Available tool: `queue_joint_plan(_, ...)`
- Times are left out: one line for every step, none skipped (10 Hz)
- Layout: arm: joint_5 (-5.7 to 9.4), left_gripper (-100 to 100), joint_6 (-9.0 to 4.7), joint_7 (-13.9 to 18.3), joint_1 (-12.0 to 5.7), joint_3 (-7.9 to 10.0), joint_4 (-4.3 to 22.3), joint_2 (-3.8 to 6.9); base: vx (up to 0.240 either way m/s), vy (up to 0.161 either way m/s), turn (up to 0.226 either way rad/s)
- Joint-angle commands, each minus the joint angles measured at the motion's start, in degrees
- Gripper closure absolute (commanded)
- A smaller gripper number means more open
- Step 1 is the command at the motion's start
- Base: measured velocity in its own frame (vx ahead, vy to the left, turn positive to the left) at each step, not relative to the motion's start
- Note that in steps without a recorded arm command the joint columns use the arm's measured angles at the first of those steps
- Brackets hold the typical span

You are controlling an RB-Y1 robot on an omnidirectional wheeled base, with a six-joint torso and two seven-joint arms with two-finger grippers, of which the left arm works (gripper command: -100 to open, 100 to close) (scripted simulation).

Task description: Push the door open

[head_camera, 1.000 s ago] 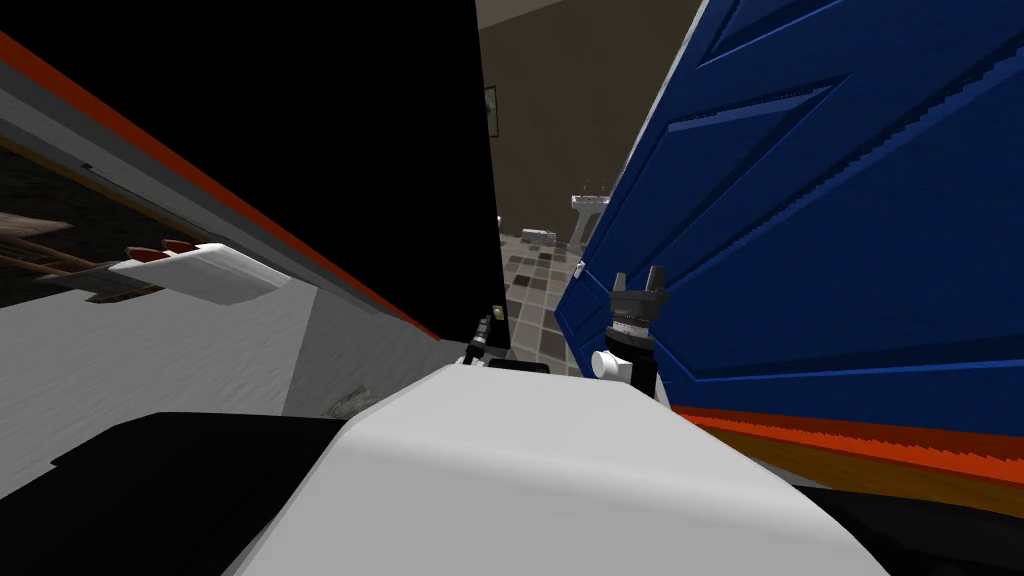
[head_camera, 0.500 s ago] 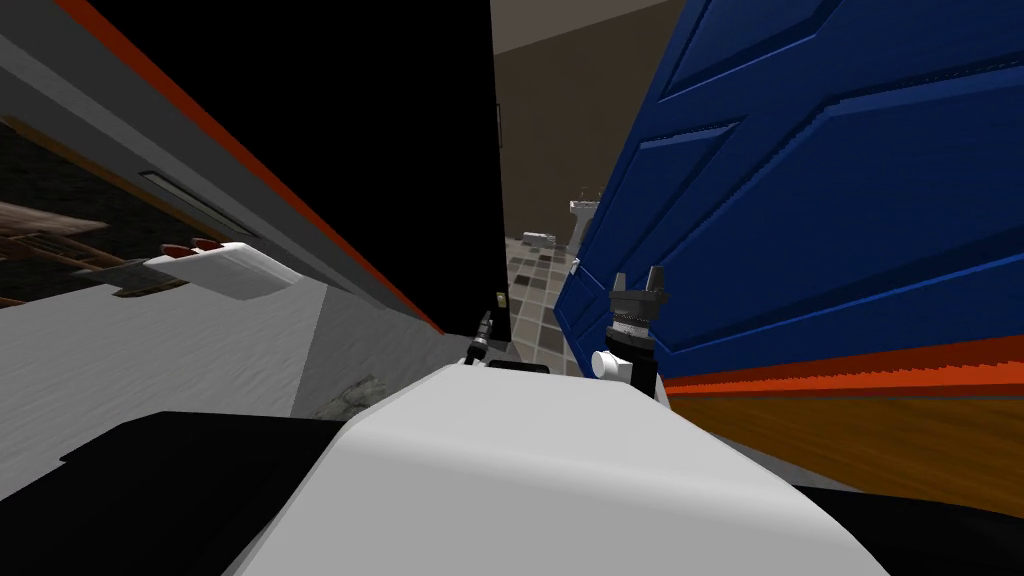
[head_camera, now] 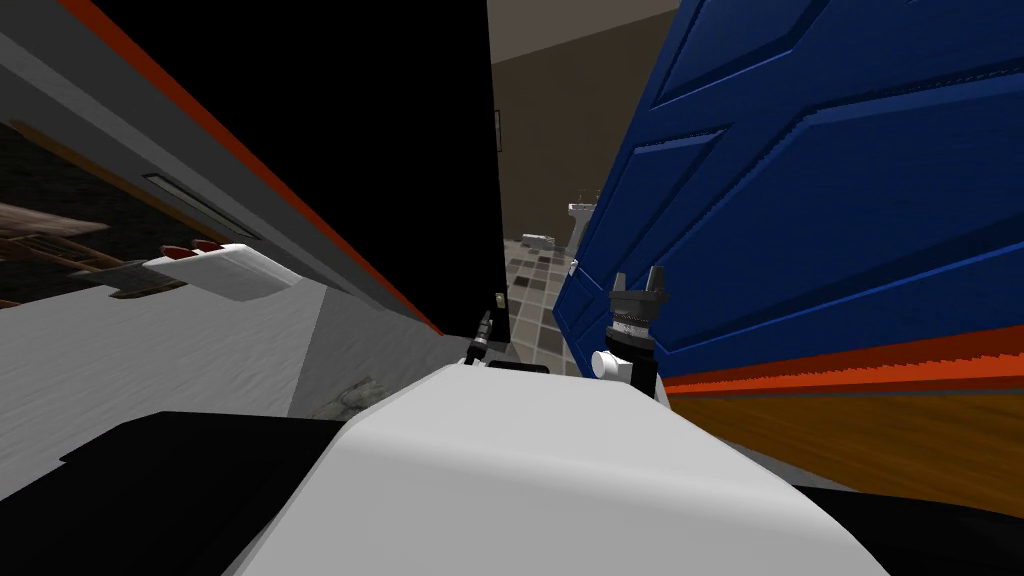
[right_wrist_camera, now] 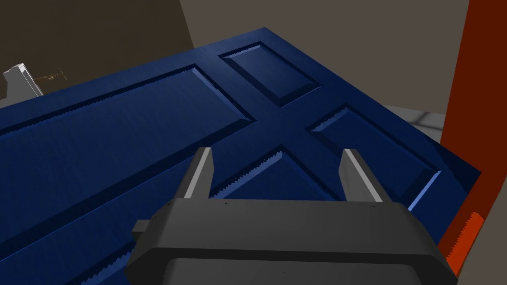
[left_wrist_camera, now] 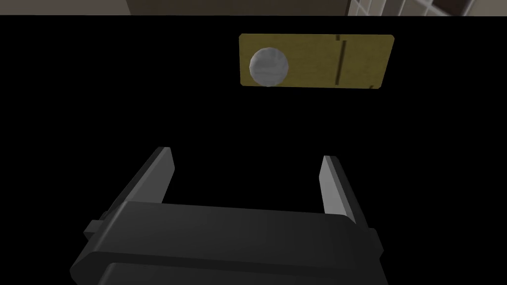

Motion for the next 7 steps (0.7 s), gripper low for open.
queue_joint_plan(0.08,-100,-0.21,-0.1,-0.32,0.21,0.4,0.13,0.208,-0.007,-0.017)
queue_joint_plan(0.12,-100,-0.29,-0.1,-0.46,0.35,0.6,0.12,0.230,-0.038,-0.025)
queue_joint_plan(0.17,-100,-0.38,-0.2,-0.61,0.49,0.8,0.06,0.228,-0.042,-0.021)
queue_joint_plan(0.23,-100,-0.51,-0.3,-0.82,0.68,1.0,-0.16,0.212,-0.059,-0.033)
queue_joint_plan(0.27,-100,-0.58,-0.4,-0.95,0.80,1.2,-0.35,0.175,-0.056,-0.018)
queue_joint_plan(0.31,-100,-0.65,-0.4,-1.06,0.90,1.3,-0.57,0.175,-0.026,-0.013)
queue_joint_plan(0.35,-100,-0.73,-0.5,-1.20,1.03,1.5,-0.94,0.194,-0.012,-0.020)
